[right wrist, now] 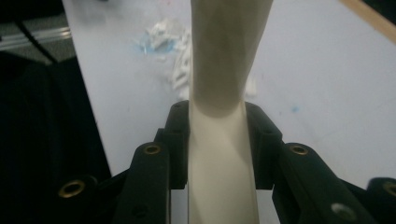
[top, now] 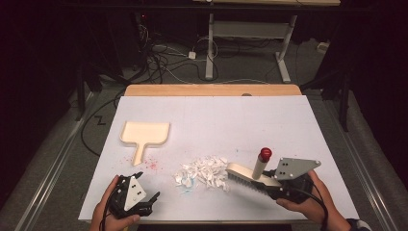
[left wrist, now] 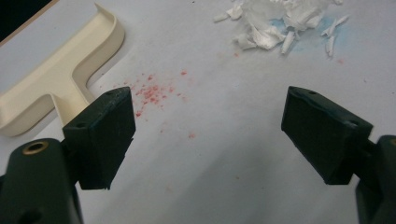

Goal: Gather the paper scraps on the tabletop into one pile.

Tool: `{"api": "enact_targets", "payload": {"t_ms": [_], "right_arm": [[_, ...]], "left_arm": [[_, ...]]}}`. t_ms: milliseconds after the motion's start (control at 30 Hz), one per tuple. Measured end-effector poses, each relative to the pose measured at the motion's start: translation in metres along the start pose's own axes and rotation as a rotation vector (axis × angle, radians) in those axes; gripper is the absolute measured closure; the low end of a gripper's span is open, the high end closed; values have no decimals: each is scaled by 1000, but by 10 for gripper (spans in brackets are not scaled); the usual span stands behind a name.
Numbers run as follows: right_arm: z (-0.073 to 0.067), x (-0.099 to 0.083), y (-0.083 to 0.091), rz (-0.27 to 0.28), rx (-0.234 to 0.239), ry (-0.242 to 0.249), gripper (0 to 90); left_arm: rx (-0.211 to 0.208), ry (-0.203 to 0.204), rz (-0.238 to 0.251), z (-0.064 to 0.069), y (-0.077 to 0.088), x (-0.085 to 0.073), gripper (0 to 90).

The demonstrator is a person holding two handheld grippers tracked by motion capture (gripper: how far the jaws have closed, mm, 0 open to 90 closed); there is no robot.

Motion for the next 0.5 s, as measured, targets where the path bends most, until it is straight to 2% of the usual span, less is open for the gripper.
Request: {"api": "enact_targets", "payload": {"t_ms": [167,200,233,267,333,433,500], "right_arm": [[-2,-12,3,-51,38,-19,678],[-7,-17,-5,-88,72,-21,678],[-7,-17,-5,-88,72,-21,678],[-13,-16,-16,-99,93,-12,678],[-17,-13,-26,-81,112,-17,678],[-19,-6,-39,-51,63,-7,679],[-18,-4,-44,-43,57,-11,679]], "left_arm": [[-3,-7,-5,1,-1,1,165],[-3,-9,-4,2,-1,1,165],[-3,-9,-4,2,-1,1,165],[-4,-8,-4,2,-2,2,165],[-3,-10,-3,2,-2,3,165],[-6,-5,-3,1,-3,2,165],[-4,-7,-8,0,-3,2,165]]}}
Point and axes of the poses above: each handheld gripper's, and its own axes: y roughly backward along the jaws, x roughly out of its top, z roughly to its right, the point moved 2 cm from there along -y, roughly forward along the jaws, and after that the axes turned 7 degrees about -x, right-handed, at the moved point
